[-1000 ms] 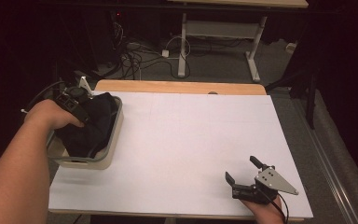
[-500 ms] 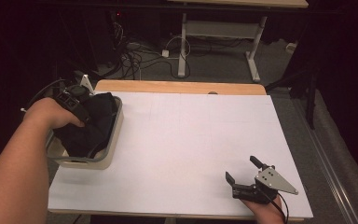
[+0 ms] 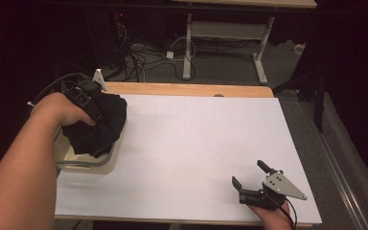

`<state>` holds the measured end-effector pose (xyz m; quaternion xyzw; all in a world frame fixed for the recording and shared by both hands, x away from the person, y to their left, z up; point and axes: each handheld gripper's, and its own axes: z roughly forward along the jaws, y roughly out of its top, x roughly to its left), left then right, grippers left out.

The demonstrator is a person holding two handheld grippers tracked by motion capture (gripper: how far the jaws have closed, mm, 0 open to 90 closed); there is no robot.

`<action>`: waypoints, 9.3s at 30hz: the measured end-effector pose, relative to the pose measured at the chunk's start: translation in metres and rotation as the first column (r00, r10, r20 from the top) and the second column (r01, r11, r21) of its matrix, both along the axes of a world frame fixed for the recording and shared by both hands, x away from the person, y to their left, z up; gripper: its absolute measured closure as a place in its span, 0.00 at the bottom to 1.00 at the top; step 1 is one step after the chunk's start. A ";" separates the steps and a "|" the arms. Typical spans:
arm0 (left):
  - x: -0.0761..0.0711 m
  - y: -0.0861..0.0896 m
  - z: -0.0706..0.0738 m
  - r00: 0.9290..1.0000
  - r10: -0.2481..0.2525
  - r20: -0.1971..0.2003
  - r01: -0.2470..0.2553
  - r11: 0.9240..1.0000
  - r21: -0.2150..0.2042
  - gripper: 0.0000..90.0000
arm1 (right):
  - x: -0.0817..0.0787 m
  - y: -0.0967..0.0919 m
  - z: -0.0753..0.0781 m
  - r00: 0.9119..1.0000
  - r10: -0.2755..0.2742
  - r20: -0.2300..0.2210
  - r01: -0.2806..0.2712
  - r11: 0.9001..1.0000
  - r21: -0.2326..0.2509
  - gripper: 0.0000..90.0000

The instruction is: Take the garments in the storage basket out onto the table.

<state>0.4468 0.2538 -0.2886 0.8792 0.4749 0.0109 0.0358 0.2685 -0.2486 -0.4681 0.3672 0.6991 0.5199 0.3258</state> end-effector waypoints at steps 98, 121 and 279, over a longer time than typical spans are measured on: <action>0.001 -0.179 -0.091 0.941 -0.240 0.240 0.315 0.880 -0.354 0.49 | 0.002 -0.002 -0.003 1.000 0.003 -0.003 -0.003 1.000 -0.015 0.00; -0.026 -0.177 -0.170 0.865 -0.066 0.497 0.357 0.777 -0.519 0.36 | 0.001 0.002 -0.005 1.000 0.012 -0.004 -0.012 1.000 -0.029 0.00; -0.124 -0.105 -0.202 0.746 0.083 0.661 0.373 0.770 -0.517 0.00 | 0.004 -0.046 0.006 0.982 -0.061 -0.178 0.054 0.998 -0.040 0.83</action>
